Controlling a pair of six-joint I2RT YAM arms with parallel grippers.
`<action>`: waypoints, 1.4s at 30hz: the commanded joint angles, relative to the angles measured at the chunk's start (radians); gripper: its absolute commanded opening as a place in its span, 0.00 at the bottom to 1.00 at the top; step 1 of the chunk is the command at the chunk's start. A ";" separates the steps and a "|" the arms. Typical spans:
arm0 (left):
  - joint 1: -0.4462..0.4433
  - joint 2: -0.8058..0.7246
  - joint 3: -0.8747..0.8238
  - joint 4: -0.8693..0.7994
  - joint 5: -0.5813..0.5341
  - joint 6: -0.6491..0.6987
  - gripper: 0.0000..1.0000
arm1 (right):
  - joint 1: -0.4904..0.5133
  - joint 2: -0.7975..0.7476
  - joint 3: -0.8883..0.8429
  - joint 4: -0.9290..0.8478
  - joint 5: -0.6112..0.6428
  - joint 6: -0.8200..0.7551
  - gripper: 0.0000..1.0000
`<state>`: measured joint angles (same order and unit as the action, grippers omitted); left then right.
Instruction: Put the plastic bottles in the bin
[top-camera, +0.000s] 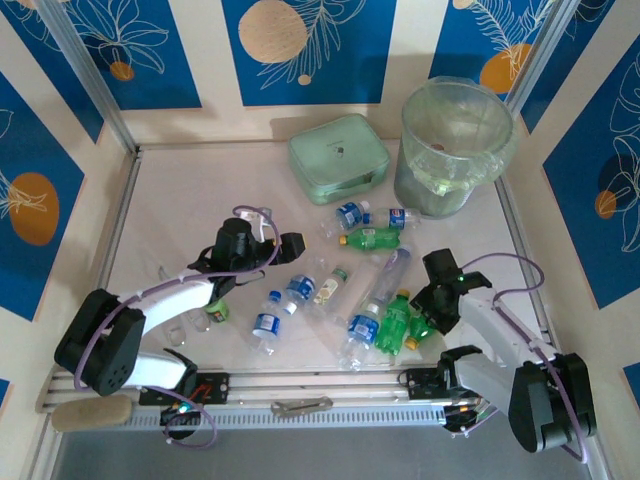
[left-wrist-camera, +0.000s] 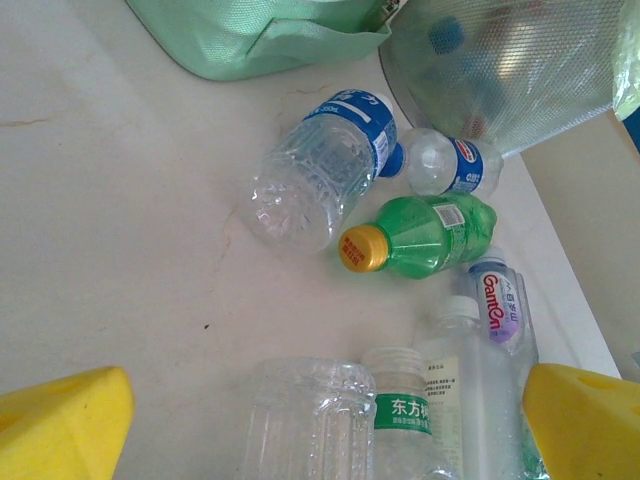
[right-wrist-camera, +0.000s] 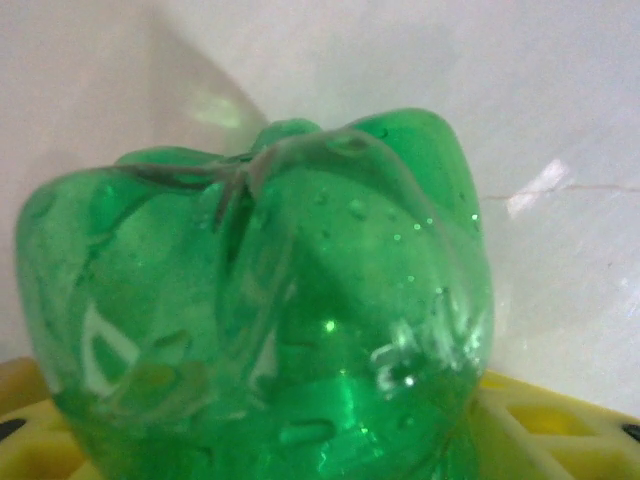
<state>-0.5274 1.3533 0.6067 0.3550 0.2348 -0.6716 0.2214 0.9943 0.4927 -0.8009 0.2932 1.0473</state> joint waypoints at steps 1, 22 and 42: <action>0.004 -0.019 -0.013 -0.011 -0.019 0.024 0.99 | -0.006 -0.052 0.047 -0.031 0.051 -0.043 0.57; 0.006 -0.071 -0.019 -0.067 -0.078 0.041 0.99 | -0.084 0.010 0.529 0.256 -0.025 -0.381 0.51; 0.010 -0.161 -0.021 -0.168 -0.146 0.072 0.99 | -0.109 0.517 1.246 0.584 0.048 -0.762 0.50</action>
<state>-0.5262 1.2182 0.5907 0.2222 0.1196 -0.6285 0.1307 1.4628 1.6749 -0.2951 0.2600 0.3893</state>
